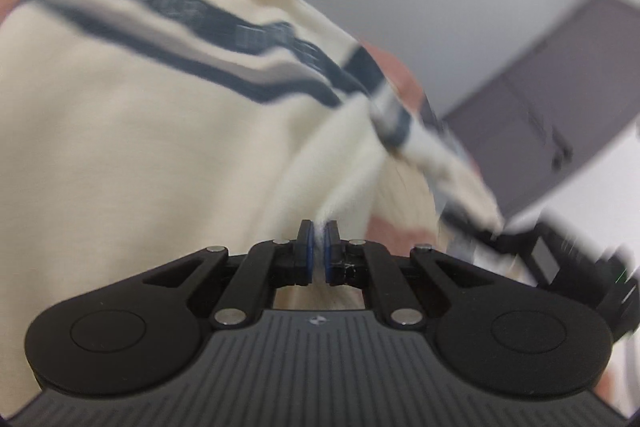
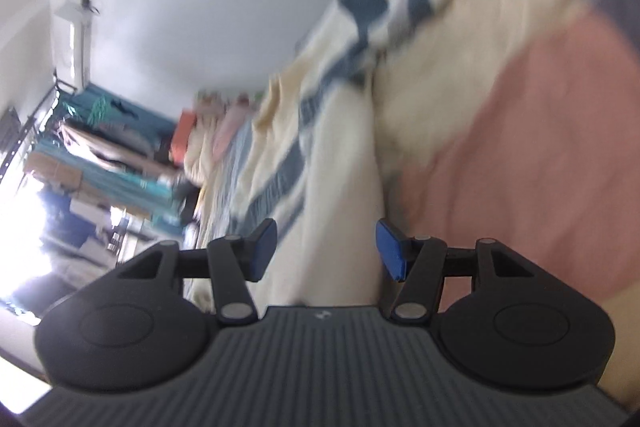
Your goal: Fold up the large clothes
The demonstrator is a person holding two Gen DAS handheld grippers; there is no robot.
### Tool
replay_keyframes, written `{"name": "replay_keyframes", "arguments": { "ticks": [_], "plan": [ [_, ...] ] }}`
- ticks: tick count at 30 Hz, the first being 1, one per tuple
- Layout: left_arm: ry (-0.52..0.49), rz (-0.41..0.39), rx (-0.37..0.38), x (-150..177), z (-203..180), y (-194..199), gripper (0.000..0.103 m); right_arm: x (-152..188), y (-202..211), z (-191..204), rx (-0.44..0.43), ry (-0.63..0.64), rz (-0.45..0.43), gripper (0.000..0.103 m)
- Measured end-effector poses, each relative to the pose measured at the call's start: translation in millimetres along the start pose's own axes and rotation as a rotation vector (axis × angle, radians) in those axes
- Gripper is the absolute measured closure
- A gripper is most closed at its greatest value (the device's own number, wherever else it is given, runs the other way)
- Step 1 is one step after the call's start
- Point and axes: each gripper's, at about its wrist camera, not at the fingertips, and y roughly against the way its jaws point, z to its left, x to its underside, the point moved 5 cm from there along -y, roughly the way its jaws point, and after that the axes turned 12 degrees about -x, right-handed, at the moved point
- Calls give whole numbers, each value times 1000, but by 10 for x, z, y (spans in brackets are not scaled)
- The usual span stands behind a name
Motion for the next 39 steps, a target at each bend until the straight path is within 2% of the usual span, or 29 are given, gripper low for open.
{"name": "replay_keyframes", "arguments": {
  "ticks": [4, 7, 8, 10, 12, 14, 18, 23, 26, 28, 31, 36, 39],
  "plan": [
    [161, -12, 34, -140, 357, -22, 97, 286, -337, -151, -24, -130, 148, 46],
    [230, -1, 55, -164, 495, -85, 97, 412, -486, -161, -40, -147, 193, 47],
    [245, 5, 65, -158, 518, -103, 97, 426, -516, -142, -51, -139, 191, 47],
    [260, 9, 75, -147, 550, -130, 97, 423, -536, -88, -93, -139, 163, 57],
    [268, 18, 92, -116, 535, -145, 97, 381, -534, -41, -135, -150, 138, 60],
    [282, 25, 105, -102, 548, -166, 97, 350, -551, -33, -128, -144, 129, 59],
    [324, 26, 118, -73, 607, -169, 96, 418, -665, -93, -117, -181, 174, 60],
    [326, 29, 114, -63, 627, -140, 95, 412, -698, 40, -163, -120, 160, 59],
    [329, 25, 112, -51, 636, -17, 85, 354, -686, 172, -173, -28, 142, 62],
    [312, -10, 78, -72, 644, 115, 74, 332, -674, 155, -150, -24, 137, 83],
    [294, -67, 12, -113, 714, 393, 65, 306, -639, 114, -103, -12, 128, 91],
    [280, -150, -100, -174, 876, 879, 56, 311, -470, 221, -39, 71, 92, 93],
    [280, -196, -220, -159, 1041, 1109, 54, 264, -264, 288, 20, 120, 46, 93]
  ]
}}
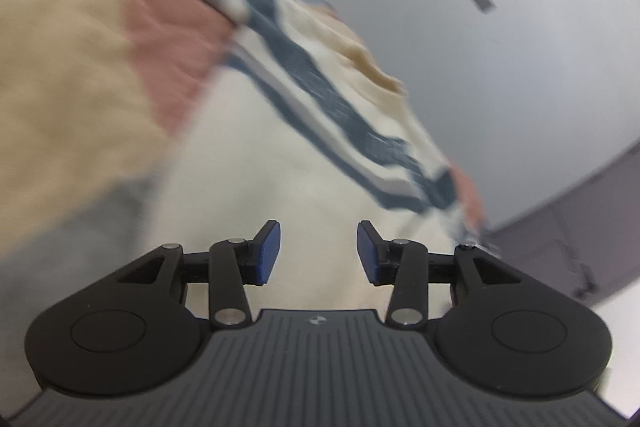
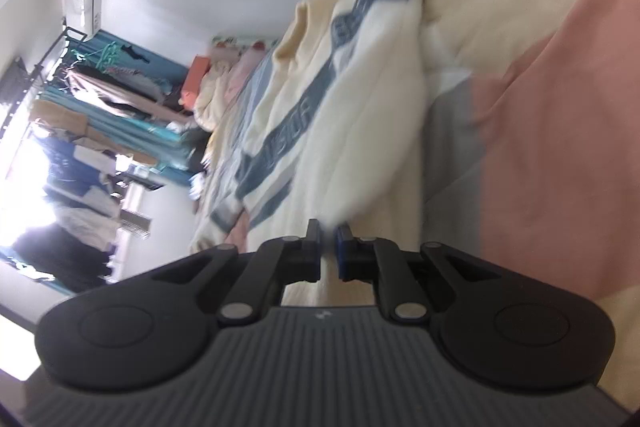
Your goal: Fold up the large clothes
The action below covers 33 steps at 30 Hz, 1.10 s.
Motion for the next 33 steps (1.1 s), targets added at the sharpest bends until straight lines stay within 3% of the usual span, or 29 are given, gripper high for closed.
{"name": "replay_keyframes", "arguments": {
  "ticks": [3, 8, 13, 18, 26, 33],
  "plan": [
    [20, -36, -61, -35, 199, 113, 54, -122, 223, 39, 81, 29, -23, 94],
    [65, 22, -118, 24, 434, 108, 53, -422, 549, 69, 201, 30, -13, 95],
    [53, 82, -169, 176, 497, 4, 50, -548, 629, 35, 385, 141, 85, 96],
    [45, 157, -172, 325, 528, -104, 50, -478, 568, -103, 493, 204, 179, 100],
    [52, 180, -160, 377, 530, -130, 50, -418, 564, -166, 481, 133, 250, 96],
    [15, 155, -167, 349, 476, -239, 50, -455, 374, -432, 563, 81, 242, 95]
  ]
}}
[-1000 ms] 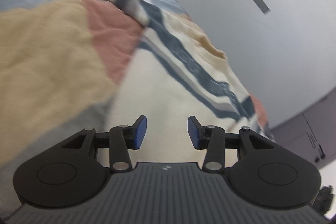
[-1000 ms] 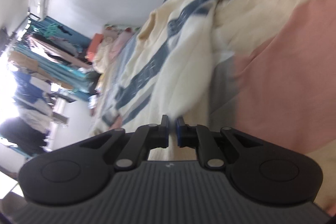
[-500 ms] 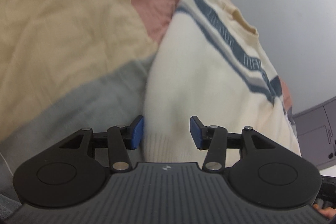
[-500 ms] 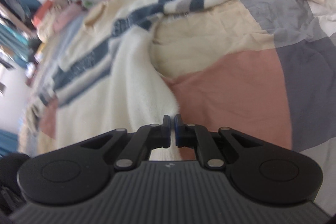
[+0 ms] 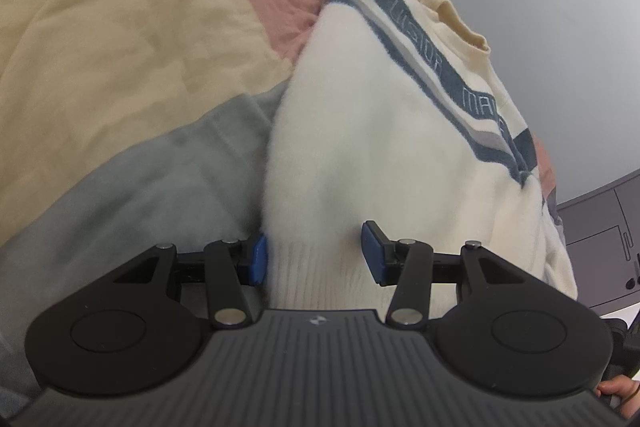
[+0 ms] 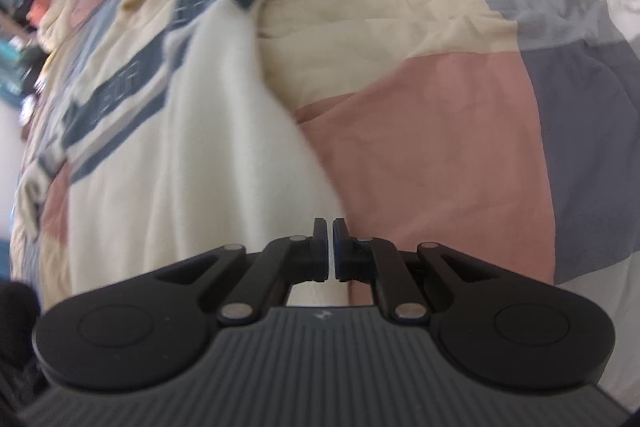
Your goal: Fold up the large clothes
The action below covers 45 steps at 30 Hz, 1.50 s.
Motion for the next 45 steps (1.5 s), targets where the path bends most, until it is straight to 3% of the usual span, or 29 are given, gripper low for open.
{"name": "replay_keyframes", "arguments": {
  "ticks": [3, 5, 7, 8, 10, 15, 19, 20, 22, 25, 36, 41, 45],
  "plan": [
    [27, 6, 7, -22, 21, -43, 50, 8, -114, -50, -29, -49, 16, 94],
    [28, 1, 13, -26, 27, -28, 50, 4, -102, -61, -20, -55, 5, 78],
    [27, 0, 16, -20, 24, -16, 50, -12, -41, -70, -8, -53, -29, 38],
    [27, 1, 17, -23, 29, -19, 50, -16, 5, -76, -11, -58, -53, 35],
    [25, 0, 17, -24, 24, -21, 50, -25, 68, -89, -32, -67, -77, 36],
    [4, -6, 5, -20, 1, -48, 50, 10, -44, -45, -126, -70, -27, 36],
    [-20, -22, 2, -7, -51, -78, 50, 35, -262, 78, -66, 3, -14, 37],
    [-24, -26, 10, -6, -65, -79, 52, 52, -326, 103, -55, 13, -8, 40],
    [-27, -16, 51, 7, -97, -75, 69, 94, -393, 169, -46, 20, -15, 69],
    [-26, -9, 86, 10, -98, -23, 85, 180, -375, 291, -68, 27, -46, 84],
    [-47, -112, 254, -409, -151, 919, 90, 292, 574, 833, -129, 276, -87, 88],
    [-103, -141, 247, -592, -96, 1353, 91, 403, 745, 994, -125, 368, -27, 88],
    [-183, -92, 144, -513, 5, 1351, 90, 606, 634, 939, -93, 376, 65, 87]
  ]
}}
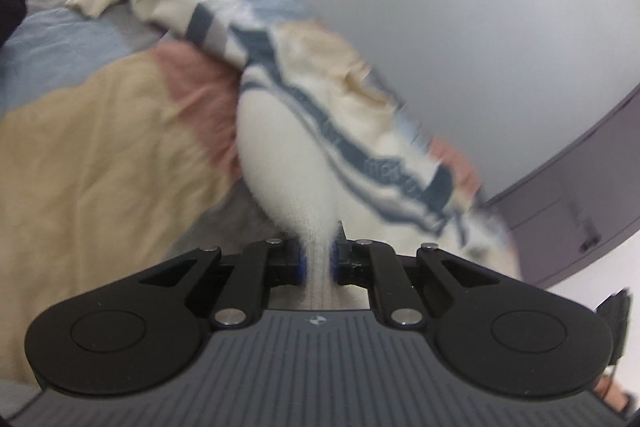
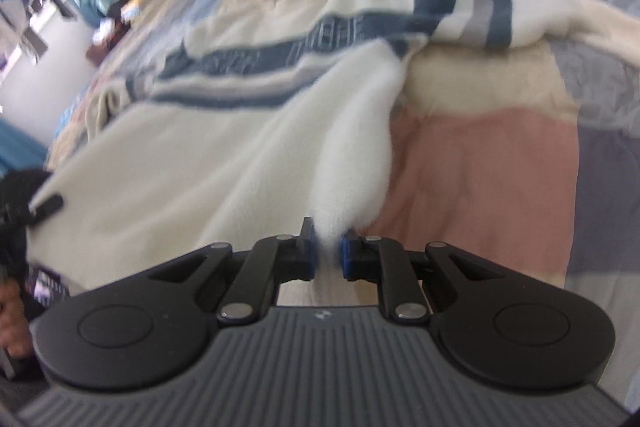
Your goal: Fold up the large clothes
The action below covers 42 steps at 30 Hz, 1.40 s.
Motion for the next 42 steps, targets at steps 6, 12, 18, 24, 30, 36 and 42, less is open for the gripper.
{"name": "replay_keyframes", "arguments": {
  "ticks": [6, 12, 18, 24, 30, 36, 42],
  "plan": [
    [-57, 127, -134, 282, 215, -240, 84, 208, -221, -106, 33, -69, 91, 83],
    [-125, 52, -135, 236, 162, -14, 47, 233, -90, -28, -4, -81, 48, 46],
    [-267, -56, -101, 110, -444, 44, 43, -17, -79, 273, -2, 37, -75, 46],
    [-316, -114, -71, -26, -899, -315, 43, -302, -349, 439, -32, 63, -198, 47],
    [-350, -100, -53, -46, -1050, -876, 43, -461, -686, 424, 12, 118, -286, 47],
    [-369, -75, -80, -23, -885, -1438, 43, -516, -1059, 233, 69, 131, -290, 47],
    [-419, -136, -95, -105, -827, -1706, 43, -557, -1319, 132, 137, 169, -272, 48]
  ]
}}
